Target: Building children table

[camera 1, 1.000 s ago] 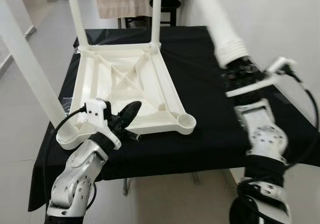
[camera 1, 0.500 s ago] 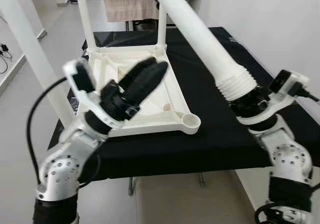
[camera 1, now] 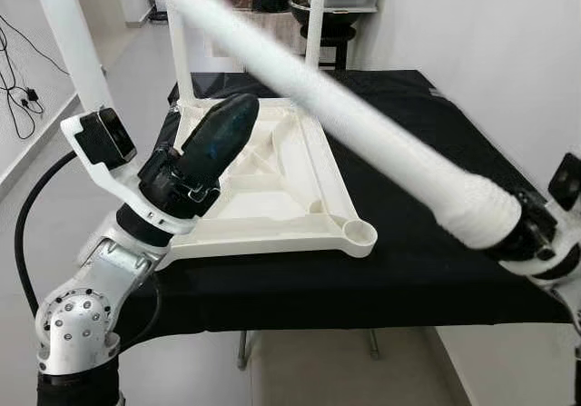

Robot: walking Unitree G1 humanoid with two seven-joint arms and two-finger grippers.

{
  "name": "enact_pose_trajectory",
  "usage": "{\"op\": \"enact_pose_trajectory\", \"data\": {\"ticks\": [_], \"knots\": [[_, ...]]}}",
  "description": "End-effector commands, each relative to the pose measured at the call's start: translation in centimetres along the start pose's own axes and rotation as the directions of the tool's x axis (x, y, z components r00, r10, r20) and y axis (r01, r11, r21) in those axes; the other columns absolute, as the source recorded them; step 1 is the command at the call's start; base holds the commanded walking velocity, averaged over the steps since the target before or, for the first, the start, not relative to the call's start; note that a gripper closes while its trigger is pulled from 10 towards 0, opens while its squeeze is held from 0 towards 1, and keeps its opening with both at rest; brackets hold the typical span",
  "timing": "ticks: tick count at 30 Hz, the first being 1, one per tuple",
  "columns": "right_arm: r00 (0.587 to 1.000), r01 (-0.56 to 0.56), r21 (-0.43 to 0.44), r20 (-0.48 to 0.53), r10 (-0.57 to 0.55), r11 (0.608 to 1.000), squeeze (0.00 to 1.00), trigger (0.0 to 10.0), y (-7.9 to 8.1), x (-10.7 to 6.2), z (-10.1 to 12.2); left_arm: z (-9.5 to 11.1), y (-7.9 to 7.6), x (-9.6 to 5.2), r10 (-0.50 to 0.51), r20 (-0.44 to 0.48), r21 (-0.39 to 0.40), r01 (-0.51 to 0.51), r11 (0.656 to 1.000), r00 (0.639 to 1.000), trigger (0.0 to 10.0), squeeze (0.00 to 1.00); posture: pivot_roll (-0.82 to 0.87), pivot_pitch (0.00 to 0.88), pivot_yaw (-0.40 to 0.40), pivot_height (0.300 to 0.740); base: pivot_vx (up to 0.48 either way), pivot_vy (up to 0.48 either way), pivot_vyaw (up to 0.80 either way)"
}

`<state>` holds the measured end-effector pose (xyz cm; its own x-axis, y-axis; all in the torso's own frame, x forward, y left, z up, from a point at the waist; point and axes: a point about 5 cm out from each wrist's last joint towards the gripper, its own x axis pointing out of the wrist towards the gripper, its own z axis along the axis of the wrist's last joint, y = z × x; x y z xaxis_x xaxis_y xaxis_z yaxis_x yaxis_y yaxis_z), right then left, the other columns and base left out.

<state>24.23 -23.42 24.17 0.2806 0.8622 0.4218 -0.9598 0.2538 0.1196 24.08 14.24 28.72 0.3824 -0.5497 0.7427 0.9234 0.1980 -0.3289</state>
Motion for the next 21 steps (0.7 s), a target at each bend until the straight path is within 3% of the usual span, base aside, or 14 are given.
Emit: {"op": "enact_pose_trajectory", "data": {"ticks": [1,10,11,12,14,17,18,21], "knots": [[0.998,-0.048,-0.011,-0.045,0.048,0.999,0.0,10.0,0.6,0.3,0.0,0.5,0.2,-0.1,0.016,0.008,-0.007,-0.016,1.0,1.0,10.0,1.0,-0.01,0.032,-0.033,0.74,0.0,0.0,0.0],[0.989,-0.128,0.009,-0.074,0.129,0.992,0.0,10.0,1.2,1.0,-0.6,1.1,0.4,-0.1,0.041,0.042,-0.059,-0.039,0.997,0.998,10.0,1.0,-0.01,0.034,-0.032,0.74,0.0,0.0,0.0],[0.994,-0.108,0.0,-0.035,0.108,0.994,0.0,10.0,0.8,1.1,-0.2,1.1,0.4,-0.1,0.044,0.045,-0.065,-0.041,0.997,0.998,10.0,0.86,0.0,0.035,-0.033,0.74,0.0,0.0,0.0],[0.996,-0.09,-0.013,0.006,0.09,0.996,0.0,10.0,0.5,1.0,0.2,1.1,0.5,-0.2,0.046,0.042,-0.067,-0.043,0.997,0.998,10.0,0.6,0.0,0.035,-0.033,0.74,0.0,0.0,0.0],[0.994,-0.085,-0.019,0.066,0.086,0.996,0.0,10.0,0.2,1.0,0.9,1.0,0.5,-0.2,0.049,0.039,-0.072,-0.046,0.996,0.998,10.0,0.6,0.0,0.035,-0.033,0.74,0.0,0.0,0.0],[0.993,-0.09,-0.018,0.076,0.091,0.996,0.0,10.0,0.3,0.9,1.0,1.0,0.5,-0.3,0.05,0.037,-0.075,-0.047,0.996,0.998,10.0,0.6,0.0,0.035,-0.033,0.74,0.0,0.0,0.0],[0.99,-0.096,-0.02,0.1,0.098,0.995,0.0,10.0,0.3,1.0,1.1,0.9,0.5,-0.2,0.052,0.037,-0.081,-0.049,0.996,0.998,10.0,0.0,0.0,0.038,-0.033,0.74,0.0,0.0,0.0],[0.983,-0.111,-0.018,0.143,0.112,0.994,0.0,10.0,0.5,1.2,1.4,0.7,0.4,-0.2,0.058,0.039,-0.095,-0.054,0.994,0.998,10.0,0.0,0.0,0.041,-0.03,0.74,0.0,0.0,0.0]]}}
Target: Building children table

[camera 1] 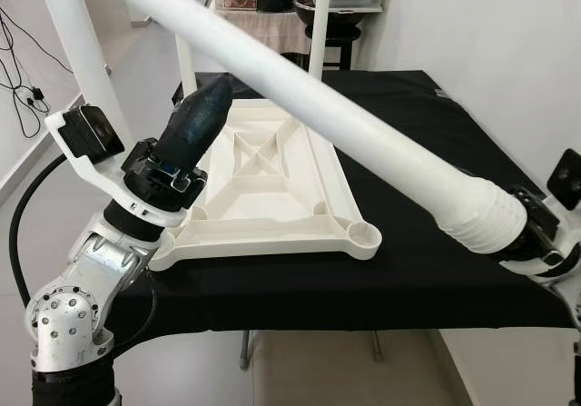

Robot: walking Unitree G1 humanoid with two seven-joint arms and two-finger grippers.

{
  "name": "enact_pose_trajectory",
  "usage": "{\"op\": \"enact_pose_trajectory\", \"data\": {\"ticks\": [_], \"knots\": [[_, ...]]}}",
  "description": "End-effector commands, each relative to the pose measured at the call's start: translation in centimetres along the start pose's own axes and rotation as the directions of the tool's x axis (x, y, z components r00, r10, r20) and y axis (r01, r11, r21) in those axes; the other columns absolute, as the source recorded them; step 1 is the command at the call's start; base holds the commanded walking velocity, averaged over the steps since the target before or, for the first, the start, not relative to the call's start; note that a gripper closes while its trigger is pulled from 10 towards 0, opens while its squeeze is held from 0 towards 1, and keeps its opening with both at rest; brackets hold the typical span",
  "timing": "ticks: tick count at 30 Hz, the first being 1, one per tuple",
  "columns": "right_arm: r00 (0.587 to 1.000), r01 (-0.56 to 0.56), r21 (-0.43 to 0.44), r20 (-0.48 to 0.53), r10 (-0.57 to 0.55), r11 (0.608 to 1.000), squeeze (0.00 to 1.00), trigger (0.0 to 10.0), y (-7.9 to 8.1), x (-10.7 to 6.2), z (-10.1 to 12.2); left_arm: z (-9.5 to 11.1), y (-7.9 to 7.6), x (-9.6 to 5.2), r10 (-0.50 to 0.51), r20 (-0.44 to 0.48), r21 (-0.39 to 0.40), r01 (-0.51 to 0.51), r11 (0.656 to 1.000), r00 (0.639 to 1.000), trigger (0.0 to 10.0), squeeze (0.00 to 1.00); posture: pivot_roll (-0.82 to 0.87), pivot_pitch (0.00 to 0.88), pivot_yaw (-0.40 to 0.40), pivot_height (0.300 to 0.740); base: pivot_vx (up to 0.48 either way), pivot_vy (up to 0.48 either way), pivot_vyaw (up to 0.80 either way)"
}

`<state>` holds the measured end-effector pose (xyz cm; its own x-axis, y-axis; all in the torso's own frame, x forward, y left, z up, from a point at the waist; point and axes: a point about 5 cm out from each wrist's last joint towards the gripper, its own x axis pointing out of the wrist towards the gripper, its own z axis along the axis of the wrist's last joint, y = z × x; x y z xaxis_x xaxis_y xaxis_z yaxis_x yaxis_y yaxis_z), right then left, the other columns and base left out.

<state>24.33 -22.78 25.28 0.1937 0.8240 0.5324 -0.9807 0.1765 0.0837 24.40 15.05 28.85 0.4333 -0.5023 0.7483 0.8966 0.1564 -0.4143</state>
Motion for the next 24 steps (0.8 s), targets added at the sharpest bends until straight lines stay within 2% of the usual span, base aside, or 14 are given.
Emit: {"op": "enact_pose_trajectory", "data": {"ticks": [1,6,10,14,24], "knots": [[0.999,-0.032,-0.014,0.042,0.032,0.999,0.0,10.0,0.3,0.4,0.7,0.0,0.0,0.0,0.007,-0.001,-0.016,-0.007,1.0,1.0,10.0,0.0,0.0,0.041,-0.031,0.74,0.0,0.0,0.0],[0.998,-0.054,-0.003,0.043,0.054,0.999,0.0,10.0,0.5,0.8,0.3,0.0,0.0,0.1,0.007,0.002,-0.023,-0.007,1.0,1.0,10.0,0.0,0.0,0.041,-0.028,0.74,0.0,0.0,0.0],[0.992,-0.094,0.037,-0.081,0.097,0.995,0.0,10.0,0.9,1.4,-1.7,0.2,-0.1,0.3,-0.004,0.01,-0.033,0.004,0.999,1.0,10.0,0.0,0.0,0.04,-0.027,0.74,0.0,0.0,0.0],[0.987,-0.102,0.058,-0.12,0.109,0.993,0.0,10.0,0.7,1.7,-2.5,0.2,-0.4,0.3,-0.036,0.003,-0.049,0.036,0.998,0.999,10.0,0.0,0.0,0.04,-0.029,0.74,0.0,0.0,0.0],[0.985,-0.117,0.069,-0.117,0.125,0.991,0.0,10.0,0.4,2.4,-2.8,-0.4,-1.1,0.1,-0.079,-0.033,-0.061,0.077,0.995,0.996,10.0,0.0,0.0,0.041,-0.034,0.74,0.0,0.0,0.0]]}}
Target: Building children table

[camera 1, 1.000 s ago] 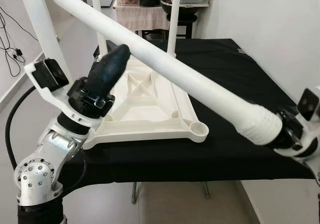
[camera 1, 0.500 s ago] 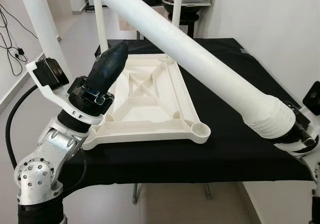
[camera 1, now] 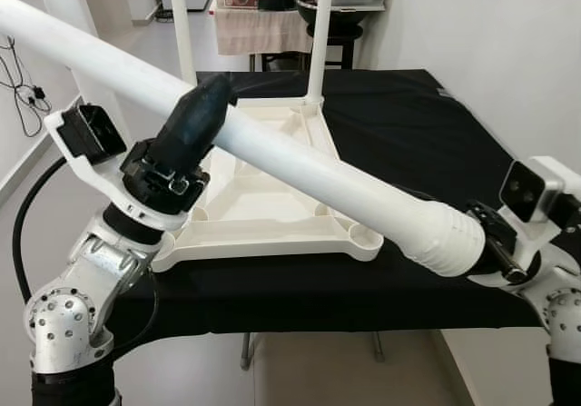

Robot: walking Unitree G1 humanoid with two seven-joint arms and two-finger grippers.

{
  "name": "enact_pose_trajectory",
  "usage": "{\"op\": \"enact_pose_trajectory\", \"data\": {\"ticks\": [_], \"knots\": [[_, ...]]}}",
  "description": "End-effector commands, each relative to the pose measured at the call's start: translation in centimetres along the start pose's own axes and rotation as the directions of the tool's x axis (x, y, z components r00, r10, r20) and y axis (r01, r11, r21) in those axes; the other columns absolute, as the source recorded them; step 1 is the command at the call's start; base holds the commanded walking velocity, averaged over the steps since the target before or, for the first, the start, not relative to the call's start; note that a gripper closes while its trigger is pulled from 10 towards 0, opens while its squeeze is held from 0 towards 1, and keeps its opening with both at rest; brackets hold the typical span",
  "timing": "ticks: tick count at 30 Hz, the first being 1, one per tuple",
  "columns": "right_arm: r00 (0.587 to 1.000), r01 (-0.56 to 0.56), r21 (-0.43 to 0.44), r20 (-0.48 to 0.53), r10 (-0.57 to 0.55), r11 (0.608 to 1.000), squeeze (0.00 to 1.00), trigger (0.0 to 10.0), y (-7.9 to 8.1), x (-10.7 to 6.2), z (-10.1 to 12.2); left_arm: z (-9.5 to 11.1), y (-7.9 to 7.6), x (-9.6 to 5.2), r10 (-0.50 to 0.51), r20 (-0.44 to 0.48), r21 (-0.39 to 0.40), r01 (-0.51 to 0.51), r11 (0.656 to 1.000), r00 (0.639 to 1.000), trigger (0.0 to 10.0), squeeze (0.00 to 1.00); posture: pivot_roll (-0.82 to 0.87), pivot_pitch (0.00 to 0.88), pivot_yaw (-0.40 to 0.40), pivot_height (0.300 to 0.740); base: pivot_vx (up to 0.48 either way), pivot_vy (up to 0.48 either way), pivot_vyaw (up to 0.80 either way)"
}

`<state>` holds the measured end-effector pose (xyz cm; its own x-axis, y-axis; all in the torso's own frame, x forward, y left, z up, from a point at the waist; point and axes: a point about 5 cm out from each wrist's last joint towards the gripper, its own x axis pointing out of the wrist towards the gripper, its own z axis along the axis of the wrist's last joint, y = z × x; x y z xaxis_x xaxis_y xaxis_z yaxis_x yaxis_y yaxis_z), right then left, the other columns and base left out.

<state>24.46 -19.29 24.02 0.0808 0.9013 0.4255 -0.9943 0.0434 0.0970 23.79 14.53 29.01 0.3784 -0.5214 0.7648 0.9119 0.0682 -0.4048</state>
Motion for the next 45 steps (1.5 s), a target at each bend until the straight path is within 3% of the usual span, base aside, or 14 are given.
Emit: {"op": "enact_pose_trajectory", "data": {"ticks": [1,3,5,6,7,21,24,25,26,37,42,45], "knots": [[1.0,-0.016,-0.012,0.015,0.016,1.0,0.0,10.0,0.0,0.4,0.1,-0.2,-0.4,0.0,-0.017,-0.03,0.012,0.017,1.0,0.999,10.0,0.0,0.0,0.042,-0.034,0.74,0.0,0.0,0.0],[1.0,-0.021,-0.009,0.018,0.022,1.0,0.0,10.0,-0.1,0.8,-0.1,-0.4,-0.3,0.0,-0.011,-0.039,0.015,0.012,1.0,0.999,10.0,0.0,0.0,0.043,-0.033,0.74,0.0,0.0,0.0],[0.999,-0.03,-0.005,0.022,0.03,1.0,0.0,10.0,-0.1,1.2,-0.3,-0.7,-0.1,0.0,0.0,-0.052,0.022,0.002,1.0,0.999,4.2,0.0,0.0,0.044,-0.034,0.74,0.0,0.0,0.0],[0.999,-0.03,-0.005,0.022,0.03,1.0,0.0,10.0,-0.1,1.2,-0.3,-0.7,-0.1,0.0,0.0,-0.052,0.022,0.002,1.0,0.999,4.2,0.0,0.0,0.044,-0.034,0.74,0.0,0.0,0.0],[0.999,-0.033,-0.004,0.023,0.033,0.999,0.0,10.0,-0.1,1.3,-0.4,-0.7,-0.1,0.0,0.004,-0.052,0.023,-0.002,1.0,0.999,0.0,0.0,0.0,0.043,-0.034,0.74,0.0,0.0,0.0],[0.999,-0.029,-0.021,0.038,0.029,0.999,0.0,10.0,-0.3,1.8,-0.7,0.4,0.3,0.4,0.001,0.006,0.058,-0.001,0.998,1.0,0.0,0.0,-0.01,0.038,-0.038,0.74,0.0,0.0,0.0],[0.998,0.033,-0.03,0.063,-0.031,0.999,0.0,10.0,-0.9,2.0,-0.8,1.3,0.4,0.9,0.007,0.028,0.099,-0.01,0.995,1.0,0.0,0.0,-0.02,0.032,-0.036,0.74,0.0,0.0,0.0],[0.995,0.053,-0.022,0.081,-0.051,0.998,0.43,10.0,-1.1,2.0,-0.8,1.7,0.5,1.1,0.009,0.038,0.112,-0.013,0.994,0.999,0.0,0.0,-0.02,0.032,-0.036,0.74,0.0,0.0,0.0],[0.993,0.061,-0.001,0.1,-0.061,0.998,1.0,10.0,-1.3,2.0,-0.8,2.1,0.6,1.3,0.009,0.049,0.125,-0.015,0.992,0.999,0.0,0.0,-0.02,0.031,-0.036,0.74,0.0,0.0,0.0],[0.992,0.095,0.007,0.088,-0.095,0.995,1.0,10.0,-1.0,0.8,-1.1,4.7,-0.2,2.9,-0.062,0.122,0.183,0.04,0.982,0.991,0.0,0.0,-0.02,0.03,-0.033,0.74,0.0,0.0,0.0],[0.975,0.221,-0.046,0.026,-0.22,0.974,1.0,10.0,-0.3,-1.8,-0.8,7.5,-1.4,4.8,-0.16,0.148,0.237,0.122,0.964,0.976,0.0,0.0,-0.03,0.035,-0.021,0.74,0.0,0.0,0.0],[0.961,0.271,-0.083,-0.033,-0.275,0.959,1.0,10.0,-0.1,-2.9,-0.6,8.0,-1.5,5.0,-0.164,0.135,0.257,0.125,0.958,0.977,0.0,0.0,-0.03,0.036,-0.017,0.74,0.0,0.0,0.0]]}}
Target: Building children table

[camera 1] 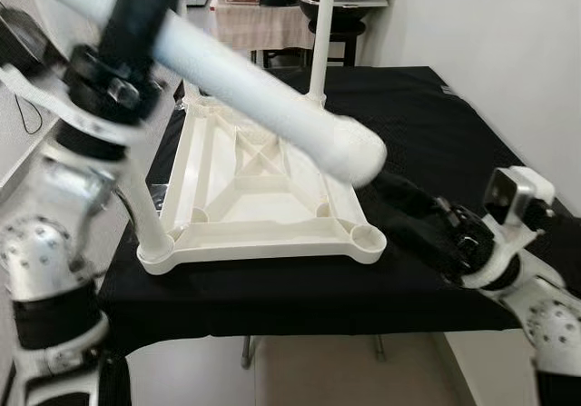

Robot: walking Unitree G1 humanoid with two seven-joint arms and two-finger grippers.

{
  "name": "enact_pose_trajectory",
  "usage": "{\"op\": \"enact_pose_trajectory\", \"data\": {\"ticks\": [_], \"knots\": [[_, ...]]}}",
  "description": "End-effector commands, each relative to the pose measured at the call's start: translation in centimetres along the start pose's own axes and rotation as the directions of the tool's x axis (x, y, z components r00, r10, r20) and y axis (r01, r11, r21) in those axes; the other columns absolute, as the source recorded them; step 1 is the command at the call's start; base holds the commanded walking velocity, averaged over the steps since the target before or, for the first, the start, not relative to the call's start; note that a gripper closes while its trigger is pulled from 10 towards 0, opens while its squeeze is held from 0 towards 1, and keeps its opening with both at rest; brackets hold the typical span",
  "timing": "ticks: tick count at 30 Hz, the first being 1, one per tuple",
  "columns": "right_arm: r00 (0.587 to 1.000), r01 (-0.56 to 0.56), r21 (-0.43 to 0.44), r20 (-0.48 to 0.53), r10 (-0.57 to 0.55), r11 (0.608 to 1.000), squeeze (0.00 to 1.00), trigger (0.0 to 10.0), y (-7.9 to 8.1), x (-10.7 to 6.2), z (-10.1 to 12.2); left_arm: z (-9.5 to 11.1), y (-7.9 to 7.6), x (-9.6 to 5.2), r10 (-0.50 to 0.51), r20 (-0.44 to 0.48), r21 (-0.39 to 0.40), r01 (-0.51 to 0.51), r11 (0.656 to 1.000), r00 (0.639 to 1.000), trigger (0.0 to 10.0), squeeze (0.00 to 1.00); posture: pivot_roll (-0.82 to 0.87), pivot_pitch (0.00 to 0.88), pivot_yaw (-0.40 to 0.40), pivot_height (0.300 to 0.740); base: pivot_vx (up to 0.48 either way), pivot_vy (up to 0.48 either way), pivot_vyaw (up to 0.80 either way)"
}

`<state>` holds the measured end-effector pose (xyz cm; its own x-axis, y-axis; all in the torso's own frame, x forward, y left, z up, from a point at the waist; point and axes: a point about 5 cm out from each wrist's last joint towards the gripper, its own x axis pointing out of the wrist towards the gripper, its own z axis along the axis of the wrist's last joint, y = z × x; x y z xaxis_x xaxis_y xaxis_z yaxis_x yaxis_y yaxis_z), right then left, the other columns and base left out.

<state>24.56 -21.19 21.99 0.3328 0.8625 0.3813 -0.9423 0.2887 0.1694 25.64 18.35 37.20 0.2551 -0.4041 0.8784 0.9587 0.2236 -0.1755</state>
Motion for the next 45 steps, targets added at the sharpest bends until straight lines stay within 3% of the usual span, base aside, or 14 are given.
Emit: {"op": "enact_pose_trajectory", "data": {"ticks": [1,6,8,12,14,15,17,21,24,25,26,27,34,45], "knots": [[0.998,0.035,-0.063,-0.057,-0.038,0.997,1.0,10.0,0.1,-0.7,0.5,0.5,0.0,0.1,-0.013,-0.003,0.005,0.013,1.0,1.0,0.0,0.0,-0.03,0.036,-0.017,0.74,0.0,0.0,0.0],[0.996,0.044,-0.075,-0.076,-0.05,0.996,1.0,10.0,0.1,-0.9,0.5,0.6,0.1,0.1,-0.012,-0.005,0.008,0.012,1.0,1.0,0.0,0.0,-0.03,0.036,-0.017,0.74,0.0,0.0,0.0],[0.985,0.073,-0.189,-0.143,-0.101,0.979,1.0,10.0,-0.2,-1.7,2.2,-0.1,0.6,-0.1,0.001,-0.097,0.046,0.003,0.999,0.995,0.0,0.0,-0.03,0.034,-0.013,0.74,0.0,0.0,0.0],[0.981,0.079,-0.22,-0.158,-0.115,0.972,1.0,10.0,-0.3,-1.9,2.6,-0.3,0.8,-0.2,0.005,-0.123,0.055,0.001,0.998,0.992,0.0,0.0,-0.03,0.033,-0.013,0.74,0.0,0.0,0.0],[0.987,0.008,-0.319,-0.149,-0.058,0.948,1.0,10.0,0.0,-0.1,5.2,-1.9,1.5,-0.4,0.006,-0.265,0.103,0.022,0.994,0.964,0.0,0.0,-0.04,0.028,-0.006,0.74,0.0,0.0,0.0],[0.987,0.008,-0.319,-0.149,-0.058,0.948,1.0,10.0,0.0,-0.1,5.2,-1.9,1.5,-0.4,0.006,-0.265,0.103,0.022,0.994,0.964,0.0,0.0,-0.04,0.028,-0.006,0.74,0.0,0.0,0.0],[0.988,-0.099,-0.33,-0.142,0.054,0.939,1.0,10.0,0.8,1.9,6.1,-3.2,2.1,-0.6,0.009,-0.387,0.153,0.055,0.987,0.922,0.0,0.0,-0.04,0.025,-0.005,0.74,0.0,0.0,0.0],[0.969,-0.192,-0.304,-0.211,0.131,0.933,1.0,10.0,0.8,4.2,4.6,-5.3,2.3,-1.0,-0.008,-0.509,0.155,0.101,0.983,0.861,0.0,0.0,-0.03,0.021,-0.005,0.74,0.0,0.0,0.0],[0.969,-0.192,-0.304,-0.211,0.131,0.933,1.0,10.0,0.8,4.2,4.6,-5.3,2.3,-1.0,-0.008,-0.509,0.155,0.101,0.983,0.861,0.0,0.0,-0.03,0.021,-0.005,0.74,0.0,0.0,0.0],[0.964,-0.204,-0.301,-0.229,0.137,0.932,0.95,10.0,0.7,4.8,4.1,-5.9,2.3,-1.1,-0.017,-0.535,0.145,0.111,0.983,0.845,0.0,0.0,-0.03,0.021,-0.005,0.74,0.0,0.0,0.0],[0.954,-0.218,-0.268,-0.263,0.147,0.938,0.0,10.0,0.6,5.9,2.9,-6.9,2.3,-1.5,-0.04,-0.571,0.119,0.131,0.984,0.82,0.0,0.0,-0.03,0.021,-0.007,0.74,0.0,0.0,0.0],[0.943,-0.227,-0.239,-0.295,0.152,0.944,0.0,10.0,0.5,6.8,1.7,-7.9,2.3,-1.7,-0.059,-0.602,0.101,0.149,0.984,0.796,0.0,0.0,-0.03,0.021,-0.008,0.74,0.0,0.0,0.0],[0.927,-0.158,-0.178,-0.366,0.083,0.971,0.0,10.0,-0.6,8.1,-1.1,-9.5,2.0,-1.8,-0.121,-0.635,0.047,0.194,0.98,0.763,0.0,0.0,-0.03,0.022,-0.009,0.74,0.0,0.0,0.0],[0.913,-0.107,-0.113,-0.404,0.053,0.988,0.0,10.0,-0.5,10.0,-3.3,-12.5,1.5,-2.1,-0.216,-0.68,-0.03,0.268,0.963,0.701,0.0,0.0,-0.04,0.022,-0.014,0.74,0.0,0.0,0.0]]}}
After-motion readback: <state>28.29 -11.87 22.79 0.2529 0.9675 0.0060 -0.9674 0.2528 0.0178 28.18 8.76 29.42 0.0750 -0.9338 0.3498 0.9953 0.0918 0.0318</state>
